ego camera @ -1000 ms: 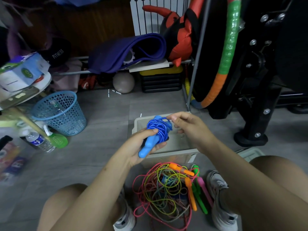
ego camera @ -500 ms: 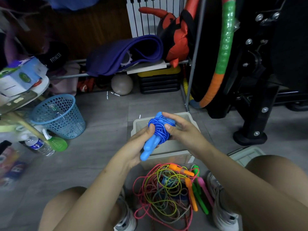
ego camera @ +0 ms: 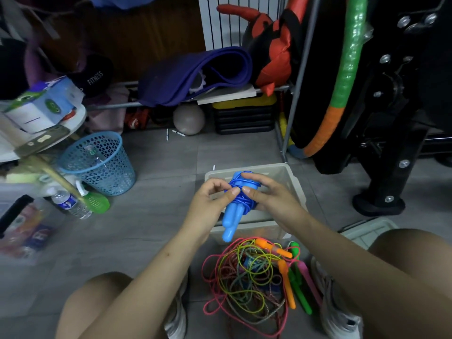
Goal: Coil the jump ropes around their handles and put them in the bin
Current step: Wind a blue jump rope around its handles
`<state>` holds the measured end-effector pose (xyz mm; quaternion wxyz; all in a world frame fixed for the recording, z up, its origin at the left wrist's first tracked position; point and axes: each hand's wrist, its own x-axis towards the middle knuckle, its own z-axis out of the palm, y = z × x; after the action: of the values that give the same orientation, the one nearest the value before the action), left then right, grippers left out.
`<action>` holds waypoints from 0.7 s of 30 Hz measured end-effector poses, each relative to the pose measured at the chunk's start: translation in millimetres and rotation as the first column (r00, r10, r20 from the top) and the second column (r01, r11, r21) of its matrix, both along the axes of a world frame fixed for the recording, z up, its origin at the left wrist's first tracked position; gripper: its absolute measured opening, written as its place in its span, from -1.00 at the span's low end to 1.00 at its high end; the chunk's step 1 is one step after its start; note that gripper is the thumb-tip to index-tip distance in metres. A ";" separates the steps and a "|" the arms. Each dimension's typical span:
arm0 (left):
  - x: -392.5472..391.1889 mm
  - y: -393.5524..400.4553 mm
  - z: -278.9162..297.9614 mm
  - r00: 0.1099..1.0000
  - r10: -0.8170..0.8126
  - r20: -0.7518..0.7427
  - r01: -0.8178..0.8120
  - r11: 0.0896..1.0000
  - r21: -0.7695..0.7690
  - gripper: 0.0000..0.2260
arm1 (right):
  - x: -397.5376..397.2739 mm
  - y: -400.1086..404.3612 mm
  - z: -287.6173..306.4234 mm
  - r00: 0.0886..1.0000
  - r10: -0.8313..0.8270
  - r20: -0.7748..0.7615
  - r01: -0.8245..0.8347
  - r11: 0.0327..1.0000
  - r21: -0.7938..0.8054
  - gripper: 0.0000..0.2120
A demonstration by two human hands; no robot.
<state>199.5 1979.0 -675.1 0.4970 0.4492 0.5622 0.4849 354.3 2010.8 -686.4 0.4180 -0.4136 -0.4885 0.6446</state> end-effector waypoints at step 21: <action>-57.2 -4.9 -128.0 0.914 0.335 0.229 -0.235 0.897 -0.373 -0.64 | -92.2 17.9 -110.8 0.953 0.039 0.299 -0.054 0.998 0.044 -0.55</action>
<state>142.2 1974.1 -803.1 0.5657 0.1937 0.6189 0.5094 262.1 2028.7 -797.1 0.3349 -0.4836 -0.5719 0.5717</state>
